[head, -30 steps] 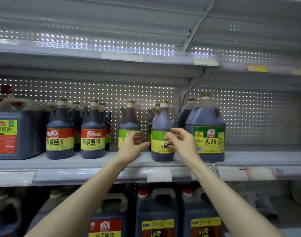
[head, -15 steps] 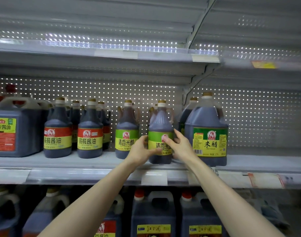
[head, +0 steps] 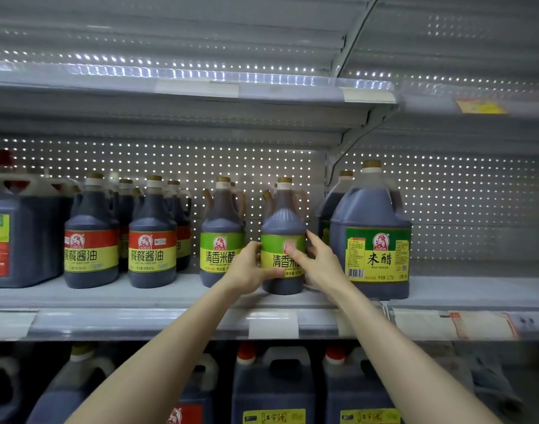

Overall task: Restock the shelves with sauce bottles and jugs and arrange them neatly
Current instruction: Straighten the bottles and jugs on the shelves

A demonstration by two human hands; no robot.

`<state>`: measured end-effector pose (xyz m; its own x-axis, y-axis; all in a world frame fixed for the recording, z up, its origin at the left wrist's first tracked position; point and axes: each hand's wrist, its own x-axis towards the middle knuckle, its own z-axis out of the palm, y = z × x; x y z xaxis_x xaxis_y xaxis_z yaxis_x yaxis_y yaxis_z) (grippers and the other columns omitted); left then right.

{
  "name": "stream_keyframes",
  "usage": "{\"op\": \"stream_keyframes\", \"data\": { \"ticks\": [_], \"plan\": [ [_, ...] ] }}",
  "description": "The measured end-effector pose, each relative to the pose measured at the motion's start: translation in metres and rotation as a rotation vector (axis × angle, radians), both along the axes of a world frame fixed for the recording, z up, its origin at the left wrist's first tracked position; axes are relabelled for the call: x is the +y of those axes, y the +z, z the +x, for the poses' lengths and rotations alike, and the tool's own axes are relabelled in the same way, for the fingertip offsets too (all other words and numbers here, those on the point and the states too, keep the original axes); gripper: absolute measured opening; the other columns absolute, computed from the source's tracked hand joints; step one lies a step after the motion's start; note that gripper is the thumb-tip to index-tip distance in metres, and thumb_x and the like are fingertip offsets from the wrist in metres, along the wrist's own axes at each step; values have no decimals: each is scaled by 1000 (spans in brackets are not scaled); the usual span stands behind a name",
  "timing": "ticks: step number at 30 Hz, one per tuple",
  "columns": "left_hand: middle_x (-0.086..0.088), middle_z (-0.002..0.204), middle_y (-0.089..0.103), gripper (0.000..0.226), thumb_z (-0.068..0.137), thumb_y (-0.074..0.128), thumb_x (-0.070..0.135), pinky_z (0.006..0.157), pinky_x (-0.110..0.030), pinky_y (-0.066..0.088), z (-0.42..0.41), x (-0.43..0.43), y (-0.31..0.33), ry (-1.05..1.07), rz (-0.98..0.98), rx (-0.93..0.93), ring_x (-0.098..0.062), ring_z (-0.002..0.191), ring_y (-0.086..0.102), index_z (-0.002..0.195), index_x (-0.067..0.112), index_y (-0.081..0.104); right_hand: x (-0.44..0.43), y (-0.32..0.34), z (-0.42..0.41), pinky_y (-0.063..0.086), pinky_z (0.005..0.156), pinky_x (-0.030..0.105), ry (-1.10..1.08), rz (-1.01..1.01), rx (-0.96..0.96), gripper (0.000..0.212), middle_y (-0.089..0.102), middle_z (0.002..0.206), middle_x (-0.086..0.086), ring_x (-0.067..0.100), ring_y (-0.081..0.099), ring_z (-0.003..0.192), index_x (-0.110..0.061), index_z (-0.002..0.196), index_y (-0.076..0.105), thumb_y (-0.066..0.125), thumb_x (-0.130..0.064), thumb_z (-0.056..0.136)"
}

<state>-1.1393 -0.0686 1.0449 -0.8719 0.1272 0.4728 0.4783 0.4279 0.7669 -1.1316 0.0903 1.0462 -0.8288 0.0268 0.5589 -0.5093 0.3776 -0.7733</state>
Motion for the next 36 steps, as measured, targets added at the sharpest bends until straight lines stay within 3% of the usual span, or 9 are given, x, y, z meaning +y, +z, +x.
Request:
{"op": "stream_keyframes", "data": {
  "ticks": [7, 16, 20, 29, 34, 36],
  "plan": [
    [0, 108, 59, 60, 76, 80, 13, 79, -19, 43, -6, 1, -8, -17, 42, 11, -12, 94, 57, 127, 6, 48, -1, -5, -2, 47, 101, 34, 7, -40, -25, 59, 58, 126, -3, 13, 52, 118, -22, 145, 40, 64, -28, 92],
    [-2, 112, 62, 62, 74, 81, 16, 80, -21, 44, -16, -2, -10, -43, 67, 33, -15, 97, 59, 126, 7, 48, -4, -5, -2, 45, 105, 44, 11, -76, -54, 61, 54, 139, 1, 17, 51, 124, -26, 148, 35, 61, -29, 93],
    [1, 109, 59, 62, 76, 80, 17, 82, -21, 44, -14, -2, -11, -52, 58, 20, -13, 97, 57, 128, 8, 47, -2, -8, -5, 44, 105, 41, 29, -74, -73, 62, 52, 137, -3, 16, 51, 123, -25, 149, 33, 60, -27, 94],
    [-3, 111, 60, 59, 74, 81, 12, 82, -25, 47, -19, 2, -6, -32, 62, -8, -16, 97, 59, 122, 7, 47, 6, -8, -27, 49, 100, 46, 94, -104, -89, 52, 60, 125, -4, 19, 57, 118, -27, 142, 43, 62, -23, 94],
    [1, 107, 58, 59, 76, 80, 14, 82, -23, 45, -27, 3, -8, -6, 44, -34, -14, 98, 58, 123, 7, 47, 6, -14, -42, 51, 97, 49, 105, -113, -96, 35, 65, 118, -7, 19, 62, 112, -40, 121, 51, 64, -24, 92],
    [0, 111, 59, 58, 77, 79, 16, 85, -25, 47, -31, 3, -9, 0, 29, -41, -15, 101, 58, 124, 8, 46, 6, -16, -47, 50, 98, 49, 105, -108, -83, 36, 66, 120, -4, 19, 62, 111, -33, 126, 52, 64, -26, 92]
  ]
}}
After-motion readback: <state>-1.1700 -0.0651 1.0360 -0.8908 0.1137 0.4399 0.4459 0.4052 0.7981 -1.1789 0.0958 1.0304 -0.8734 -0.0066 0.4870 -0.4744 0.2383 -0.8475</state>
